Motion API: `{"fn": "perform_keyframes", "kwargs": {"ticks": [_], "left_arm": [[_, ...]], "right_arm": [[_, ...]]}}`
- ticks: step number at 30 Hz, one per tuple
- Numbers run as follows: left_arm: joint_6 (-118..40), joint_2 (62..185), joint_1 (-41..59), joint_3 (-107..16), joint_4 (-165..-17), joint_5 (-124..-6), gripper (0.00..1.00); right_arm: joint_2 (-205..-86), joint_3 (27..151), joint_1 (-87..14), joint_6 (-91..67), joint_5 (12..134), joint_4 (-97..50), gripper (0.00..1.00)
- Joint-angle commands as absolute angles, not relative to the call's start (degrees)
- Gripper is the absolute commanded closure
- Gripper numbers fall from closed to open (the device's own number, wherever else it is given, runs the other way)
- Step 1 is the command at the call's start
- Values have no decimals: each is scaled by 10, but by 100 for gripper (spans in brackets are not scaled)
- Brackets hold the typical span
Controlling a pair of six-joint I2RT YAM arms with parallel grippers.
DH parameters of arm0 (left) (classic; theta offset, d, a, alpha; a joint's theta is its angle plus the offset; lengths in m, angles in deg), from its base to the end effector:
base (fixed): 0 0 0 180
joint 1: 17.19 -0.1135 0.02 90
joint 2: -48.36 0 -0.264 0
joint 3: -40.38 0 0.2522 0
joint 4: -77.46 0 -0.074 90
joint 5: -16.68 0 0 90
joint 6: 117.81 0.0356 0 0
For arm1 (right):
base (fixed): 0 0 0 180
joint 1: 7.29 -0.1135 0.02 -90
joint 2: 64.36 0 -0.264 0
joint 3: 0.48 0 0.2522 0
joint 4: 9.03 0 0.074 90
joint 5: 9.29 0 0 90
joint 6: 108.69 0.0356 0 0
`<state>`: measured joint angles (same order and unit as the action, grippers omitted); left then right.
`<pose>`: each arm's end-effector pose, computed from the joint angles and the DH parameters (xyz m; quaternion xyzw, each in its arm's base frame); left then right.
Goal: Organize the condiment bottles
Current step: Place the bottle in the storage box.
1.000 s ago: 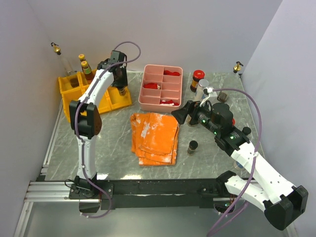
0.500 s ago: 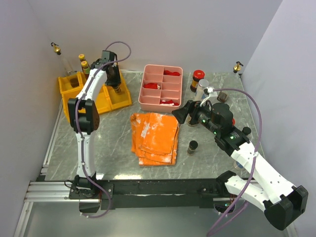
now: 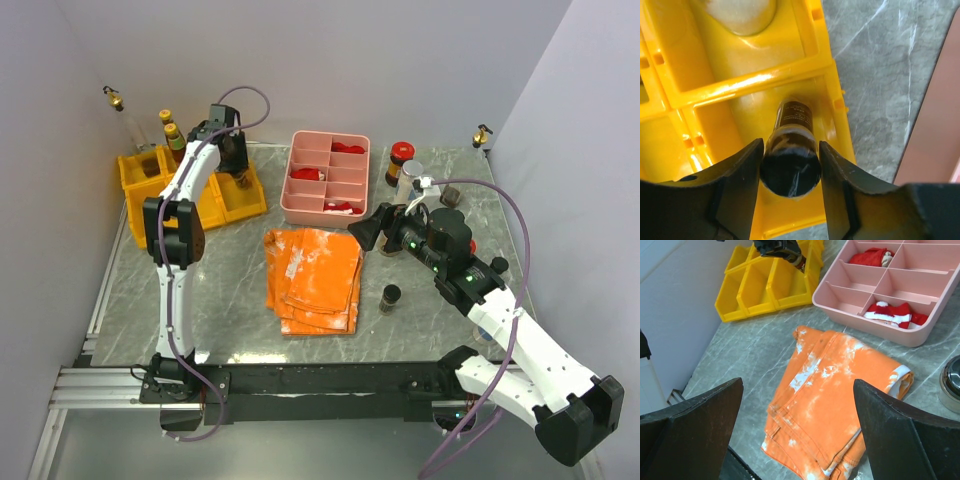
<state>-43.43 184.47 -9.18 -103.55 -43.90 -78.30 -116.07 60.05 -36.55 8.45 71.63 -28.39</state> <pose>0.5245 -0.0707 0.2460 -0.0770 0.9382 -0.0285 0.3363 0.1830 0.1090 0.3394 -0.0648 0.7656 0.3547 0.5328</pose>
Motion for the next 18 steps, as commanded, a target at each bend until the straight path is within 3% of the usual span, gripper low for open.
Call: {"fn": "perform_keyframes", "kwargs": {"ticks": [1,10,18], "left_arm": [[-416,1856,-90,-1066,-469,-784,46],[-416,1859,-90,-1069,-484,-784,40],[-427,1787,-89,-1029,-506,-789,35]], "right_arm": [[-1161,618,-366,75,721,-275,1],[-1157,616,-366,73,726,-276,1],[-1160,618,-366,72,725,-278,1]]}}
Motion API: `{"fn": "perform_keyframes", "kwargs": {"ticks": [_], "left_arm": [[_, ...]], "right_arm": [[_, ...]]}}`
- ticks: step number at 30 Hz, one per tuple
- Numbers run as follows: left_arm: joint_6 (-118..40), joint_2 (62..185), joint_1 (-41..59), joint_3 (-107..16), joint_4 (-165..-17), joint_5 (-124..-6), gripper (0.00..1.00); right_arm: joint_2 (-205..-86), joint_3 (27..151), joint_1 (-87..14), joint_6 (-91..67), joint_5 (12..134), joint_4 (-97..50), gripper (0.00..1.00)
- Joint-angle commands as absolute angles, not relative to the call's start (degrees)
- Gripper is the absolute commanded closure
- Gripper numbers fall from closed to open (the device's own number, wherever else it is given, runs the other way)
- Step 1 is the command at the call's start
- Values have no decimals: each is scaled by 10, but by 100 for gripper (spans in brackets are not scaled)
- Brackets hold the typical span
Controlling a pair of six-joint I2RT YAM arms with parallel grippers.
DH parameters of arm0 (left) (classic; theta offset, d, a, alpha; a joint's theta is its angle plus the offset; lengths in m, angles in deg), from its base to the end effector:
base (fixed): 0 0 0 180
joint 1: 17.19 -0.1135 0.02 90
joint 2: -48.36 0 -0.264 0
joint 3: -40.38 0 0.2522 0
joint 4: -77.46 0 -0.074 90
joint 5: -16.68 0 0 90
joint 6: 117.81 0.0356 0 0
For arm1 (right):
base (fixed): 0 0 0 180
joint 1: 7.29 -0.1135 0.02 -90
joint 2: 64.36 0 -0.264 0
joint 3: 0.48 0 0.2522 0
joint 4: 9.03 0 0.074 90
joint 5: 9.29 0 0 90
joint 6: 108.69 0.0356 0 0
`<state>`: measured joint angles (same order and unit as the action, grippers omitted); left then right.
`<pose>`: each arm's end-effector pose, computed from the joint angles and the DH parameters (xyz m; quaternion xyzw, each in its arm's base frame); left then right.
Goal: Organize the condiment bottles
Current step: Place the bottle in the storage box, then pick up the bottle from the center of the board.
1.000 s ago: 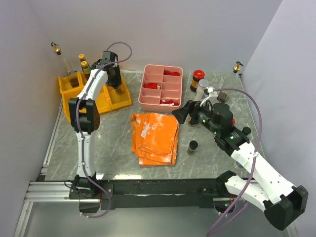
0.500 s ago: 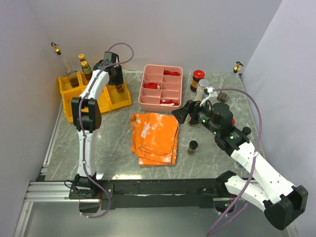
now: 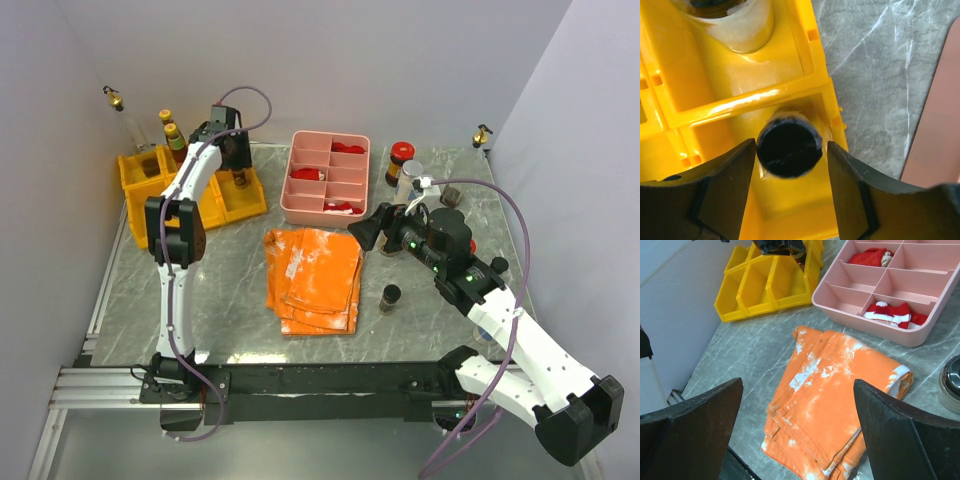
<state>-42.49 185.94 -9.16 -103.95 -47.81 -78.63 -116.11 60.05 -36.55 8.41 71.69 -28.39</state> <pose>0.5338 -0.0720 0.2399 -0.0707 0.9300 -0.0281 0.3596 0.1832 0.1090 0.3393 -0.0647 0.7658 0.3541 0.5329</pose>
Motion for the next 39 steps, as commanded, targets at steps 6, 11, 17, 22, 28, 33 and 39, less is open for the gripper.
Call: {"fn": "perform_keyframes", "kwargs": {"ticks": [6,11,17,22,28,33,39], "left_arm": [[-446,1716,-88,-1012,-471,-826,16],[-466,1629,-83,-1002,-453,-796,4],[-479,1492,-38,-895,-470,-768,4],[-464,1377,49,-788,-504,-748,4],[-457,1213,88,-529,-693,-716,3],[-446,1110,127,-385,-788,-770,4],[-423,1011,132,-314,-832,-899,4]], "right_arm": [[-1167,627,-366,66,732,-288,1],[-1172,644,-366,58,770,-309,0],[-1191,660,-366,73,836,-323,2],[-1212,677,-363,47,971,-332,2],[-1270,740,-287,8,1050,-345,2],[-1335,805,-174,-15,1058,-353,1],[-1416,866,-82,-39,1016,-309,2]]}}
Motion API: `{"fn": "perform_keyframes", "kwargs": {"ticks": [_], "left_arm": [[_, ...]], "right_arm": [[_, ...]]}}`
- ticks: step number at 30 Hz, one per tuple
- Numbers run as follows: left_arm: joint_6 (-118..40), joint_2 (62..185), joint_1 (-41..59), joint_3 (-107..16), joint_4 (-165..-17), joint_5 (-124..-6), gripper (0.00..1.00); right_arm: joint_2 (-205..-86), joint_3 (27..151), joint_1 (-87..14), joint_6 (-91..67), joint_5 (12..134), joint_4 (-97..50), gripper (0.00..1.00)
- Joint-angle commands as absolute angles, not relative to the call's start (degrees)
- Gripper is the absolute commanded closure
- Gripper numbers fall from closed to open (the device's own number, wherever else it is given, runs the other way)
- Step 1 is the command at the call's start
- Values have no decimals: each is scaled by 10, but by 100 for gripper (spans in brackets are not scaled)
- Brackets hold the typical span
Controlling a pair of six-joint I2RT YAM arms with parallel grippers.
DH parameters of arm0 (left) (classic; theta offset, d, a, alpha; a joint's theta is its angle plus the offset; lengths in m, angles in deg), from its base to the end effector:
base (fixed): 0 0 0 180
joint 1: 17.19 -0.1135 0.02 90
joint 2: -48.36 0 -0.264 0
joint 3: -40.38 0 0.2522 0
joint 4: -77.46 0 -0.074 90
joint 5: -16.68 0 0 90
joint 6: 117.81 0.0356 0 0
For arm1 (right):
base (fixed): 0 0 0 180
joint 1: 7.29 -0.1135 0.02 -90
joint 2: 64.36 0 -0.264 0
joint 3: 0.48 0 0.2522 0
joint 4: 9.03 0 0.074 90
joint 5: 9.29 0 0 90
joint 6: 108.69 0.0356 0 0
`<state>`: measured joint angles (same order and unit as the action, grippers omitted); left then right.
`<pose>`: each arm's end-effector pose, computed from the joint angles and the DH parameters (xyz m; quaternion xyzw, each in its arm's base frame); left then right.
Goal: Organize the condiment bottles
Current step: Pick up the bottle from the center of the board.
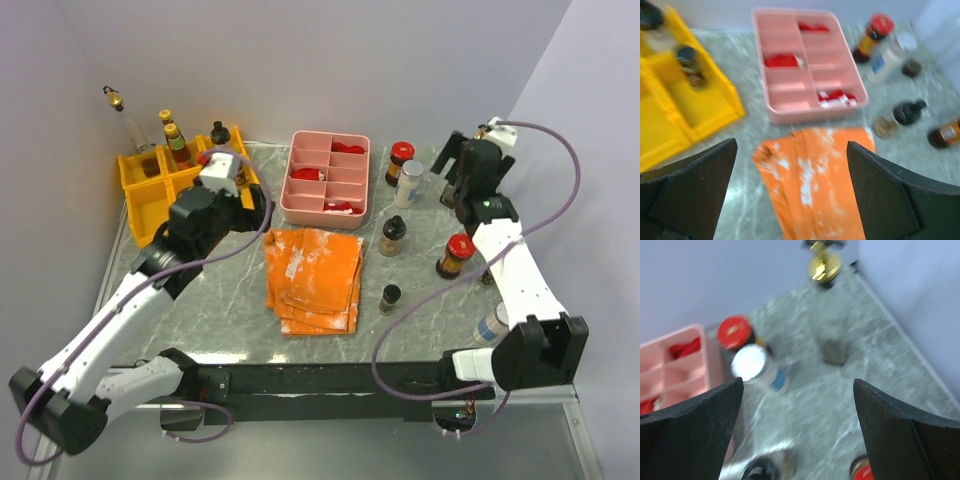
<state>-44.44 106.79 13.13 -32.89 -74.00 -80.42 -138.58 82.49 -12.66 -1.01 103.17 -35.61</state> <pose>0.2023 -0.1132 0.3771 0.0556 0.7839 -0.2009 0.5849 0.2992 0.0145 0.3732 0.1990 0.7758 -0.0388 0.5975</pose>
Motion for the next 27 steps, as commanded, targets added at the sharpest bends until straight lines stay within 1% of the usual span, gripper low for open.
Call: {"fn": "perform_keyframes", "kwargs": {"ticks": [1,3,5,8,12,14,22,25,27], "left_arm": [[-426,1005,132,-313,-832,-905,4],[-435,992,137,-309,-834,-913,4],[-440,986,155,-309,-832,-920,4],[-435,985,177,-310,-829,-920,4],[-435,994,182,-320,-819,-901,3],[-436,992,183,-323,-815,-898,4],[-434,981,182,-317,-820,-899,4],[-433,985,183,-321,-818,-895,4],[-431,987,182,-322,-816,-898,4]], "right_arm": [[-1424,868,-76,-42,997,-292,2],[-1457,886,-51,-32,970,-267,4],[-1507,935,-26,-24,946,-294,5],[-1557,971,-7,-35,935,-301,7],[-1594,991,15,-47,921,-287,7],[-1613,998,25,-57,889,-273,8],[-1662,1028,25,-98,865,-230,9],[-1678,1038,25,-106,865,-213,11],[-1684,1045,25,-113,863,-209,14]]}}
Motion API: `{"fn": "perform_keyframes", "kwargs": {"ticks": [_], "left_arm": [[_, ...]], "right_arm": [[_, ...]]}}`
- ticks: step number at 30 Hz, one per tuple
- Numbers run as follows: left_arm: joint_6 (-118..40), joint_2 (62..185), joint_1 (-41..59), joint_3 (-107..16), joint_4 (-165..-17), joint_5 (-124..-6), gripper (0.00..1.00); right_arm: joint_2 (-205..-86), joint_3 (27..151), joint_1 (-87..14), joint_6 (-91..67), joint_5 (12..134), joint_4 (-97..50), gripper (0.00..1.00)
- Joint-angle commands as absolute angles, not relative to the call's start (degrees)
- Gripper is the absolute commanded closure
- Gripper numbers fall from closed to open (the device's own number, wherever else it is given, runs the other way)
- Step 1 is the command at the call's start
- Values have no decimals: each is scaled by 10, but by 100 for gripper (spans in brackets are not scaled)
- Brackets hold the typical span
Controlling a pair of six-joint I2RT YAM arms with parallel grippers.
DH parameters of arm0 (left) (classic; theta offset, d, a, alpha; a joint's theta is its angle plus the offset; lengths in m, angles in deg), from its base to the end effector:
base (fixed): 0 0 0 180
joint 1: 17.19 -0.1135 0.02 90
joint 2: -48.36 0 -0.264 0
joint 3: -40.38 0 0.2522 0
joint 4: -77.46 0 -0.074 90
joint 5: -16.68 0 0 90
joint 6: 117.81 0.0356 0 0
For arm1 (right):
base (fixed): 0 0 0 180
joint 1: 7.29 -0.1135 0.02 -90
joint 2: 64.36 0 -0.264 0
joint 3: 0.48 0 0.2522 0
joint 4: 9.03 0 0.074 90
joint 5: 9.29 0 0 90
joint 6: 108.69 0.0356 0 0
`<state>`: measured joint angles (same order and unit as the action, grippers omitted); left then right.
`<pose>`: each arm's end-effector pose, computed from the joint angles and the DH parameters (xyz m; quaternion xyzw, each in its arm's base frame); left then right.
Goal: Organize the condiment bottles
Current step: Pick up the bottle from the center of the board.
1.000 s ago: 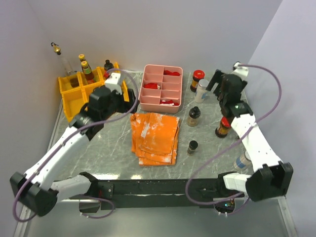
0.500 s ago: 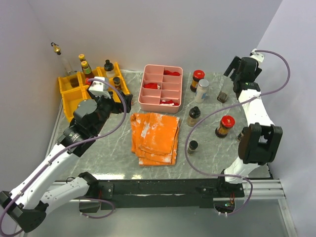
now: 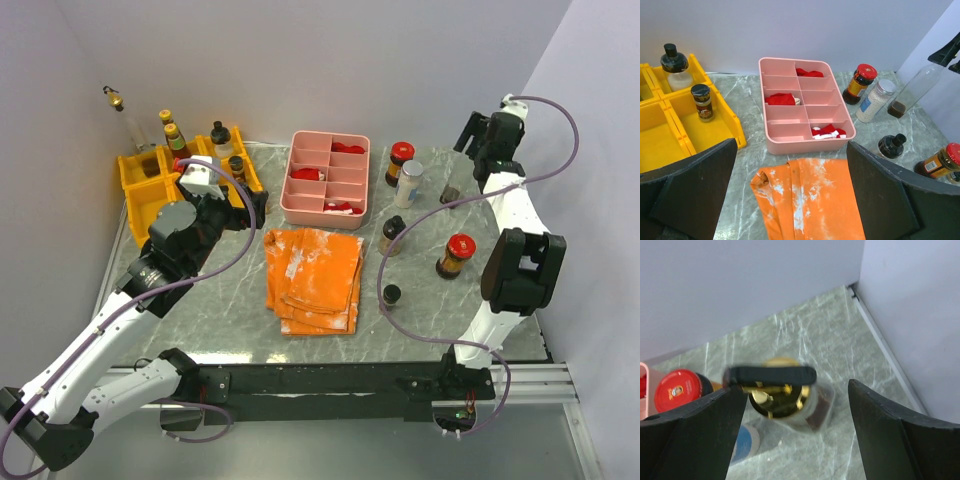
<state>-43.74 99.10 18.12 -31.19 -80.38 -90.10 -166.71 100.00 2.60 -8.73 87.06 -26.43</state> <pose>0.1665 -0.1053 0.4051 0.0186 0.7147 -0.2048 0.6685 0.4247 -0.0780 0.3271 0.1719 0.7965 -0.0448 0.5779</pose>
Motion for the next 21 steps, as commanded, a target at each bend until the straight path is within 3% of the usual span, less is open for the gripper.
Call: {"fn": "perform_keyframes", "kwargs": {"ticks": [1,4,5,10,21], "left_arm": [[-430,987,182,-322,-816,-899,4],[-428,984,182,-321,-817,-907,4],[-426,981,182,-321,-817,-910,4],[-423,971,182,-318,-820,-921,4],[-421,951,181,-313,-825,-948,3]], "right_arm": [[-1690,1050,25,-116,864,-209,16],[-1690,1048,25,-118,872,-196,24],[-1690,1046,25,-120,873,-192,31],[-1688,1042,25,-138,865,-186,42],[-1661,1070,-13,-178,912,-223,100]]}}
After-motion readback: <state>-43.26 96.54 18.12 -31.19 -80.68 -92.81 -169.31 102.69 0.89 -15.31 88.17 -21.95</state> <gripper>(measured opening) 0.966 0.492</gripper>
